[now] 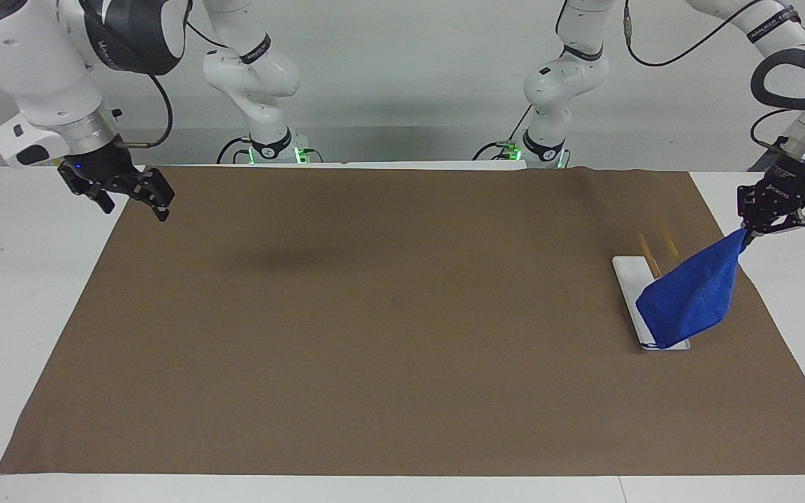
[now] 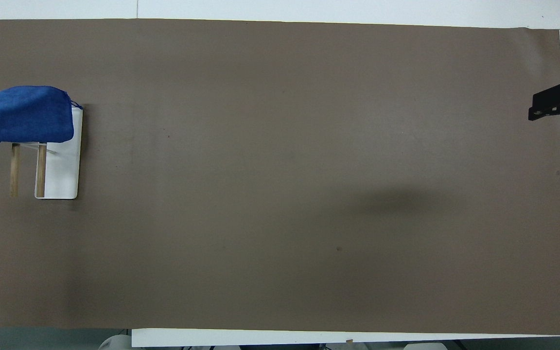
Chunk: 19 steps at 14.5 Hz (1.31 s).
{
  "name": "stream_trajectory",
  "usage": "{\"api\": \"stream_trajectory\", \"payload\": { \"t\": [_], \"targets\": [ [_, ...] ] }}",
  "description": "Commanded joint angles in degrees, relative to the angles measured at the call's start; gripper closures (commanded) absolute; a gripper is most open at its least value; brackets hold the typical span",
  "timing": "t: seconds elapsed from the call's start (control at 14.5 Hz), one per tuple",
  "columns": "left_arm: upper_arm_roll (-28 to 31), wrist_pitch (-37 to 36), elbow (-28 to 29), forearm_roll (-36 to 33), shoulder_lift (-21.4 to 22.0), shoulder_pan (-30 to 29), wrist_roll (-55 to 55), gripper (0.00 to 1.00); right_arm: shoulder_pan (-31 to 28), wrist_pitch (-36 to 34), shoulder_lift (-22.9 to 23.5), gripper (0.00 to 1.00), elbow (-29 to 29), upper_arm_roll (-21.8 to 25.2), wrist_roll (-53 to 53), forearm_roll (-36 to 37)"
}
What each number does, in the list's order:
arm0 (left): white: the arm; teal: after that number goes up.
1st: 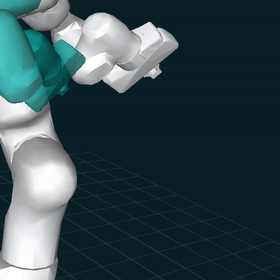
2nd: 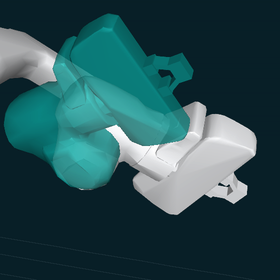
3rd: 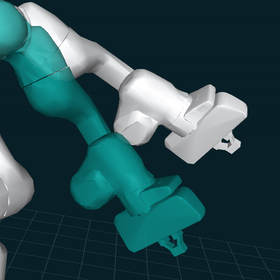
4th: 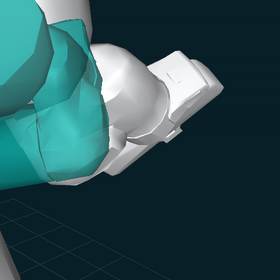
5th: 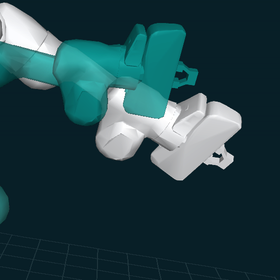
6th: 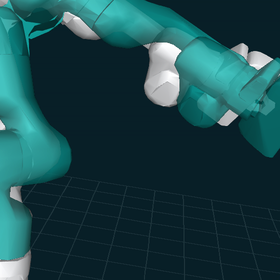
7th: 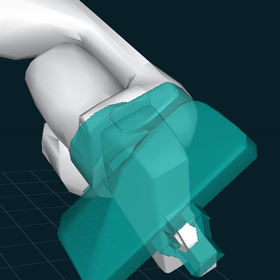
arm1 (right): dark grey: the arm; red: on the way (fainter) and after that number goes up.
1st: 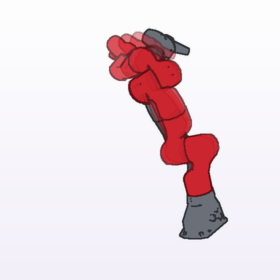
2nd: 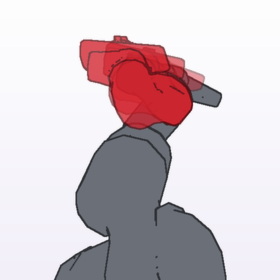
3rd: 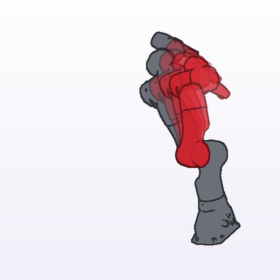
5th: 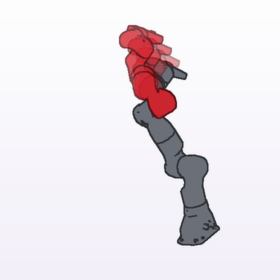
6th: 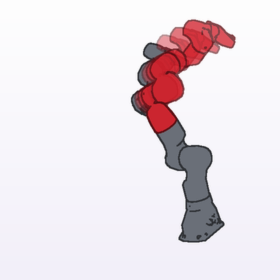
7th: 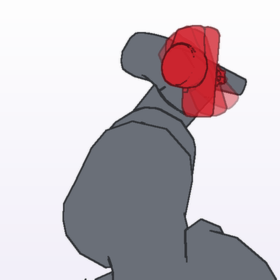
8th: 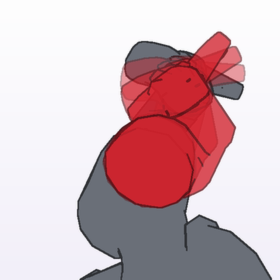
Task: Right arm passes towel to left arm to hang
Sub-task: 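Lower the towel onto the white rack and open the left gripper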
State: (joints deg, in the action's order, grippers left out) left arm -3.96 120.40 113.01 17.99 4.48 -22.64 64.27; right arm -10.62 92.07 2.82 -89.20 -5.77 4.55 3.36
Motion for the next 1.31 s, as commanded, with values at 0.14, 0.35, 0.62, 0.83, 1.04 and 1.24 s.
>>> {"api": "stream_trajectory", "payload": {
  "t": [0.14, 0.35, 0.62, 0.83, 1.04, 1.24],
  "targets": [
    [3.34, -0.52, 2.04, -0.59, 1.85, 1.99, -6.96, 1.00, -0.10, 0.57, -0.89, 0.00, -1.16, 0.23, -1.12, -0.81],
    [3.34, 0.01, 3.01, -0.59, 2.02, 2.69, -7.23, 1.00, -0.10, 0.57, -0.89, 0.00, -1.16, 0.23, -1.12, -0.81],
    [3.34, -0.08, 2.92, -0.59, 1.94, 2.78, -9.77, 0.05, -0.10, 0.57, -0.89, 0.00, -1.16, 0.15, -1.12, -0.81],
    [3.43, -0.08, 2.48, -0.59, 1.76, 2.78, -9.87, 0.00, -0.10, 0.57, -0.89, 0.00, -1.16, 0.15, -1.12, -0.81],
    [3.43, -0.34, 1.87, -0.68, 1.41, 2.78, -9.95, 0.00, -0.10, 0.57, -0.89, 0.00, -1.16, 0.23, -1.12, -0.81],
    [3.43, -2.09, 0.55, -6.01, 1.15, 5.40, -12.40, 0.00, -0.10, 0.57, -0.89, 0.00, -1.16, 0.23, -1.12, -0.81]
  ]
}}
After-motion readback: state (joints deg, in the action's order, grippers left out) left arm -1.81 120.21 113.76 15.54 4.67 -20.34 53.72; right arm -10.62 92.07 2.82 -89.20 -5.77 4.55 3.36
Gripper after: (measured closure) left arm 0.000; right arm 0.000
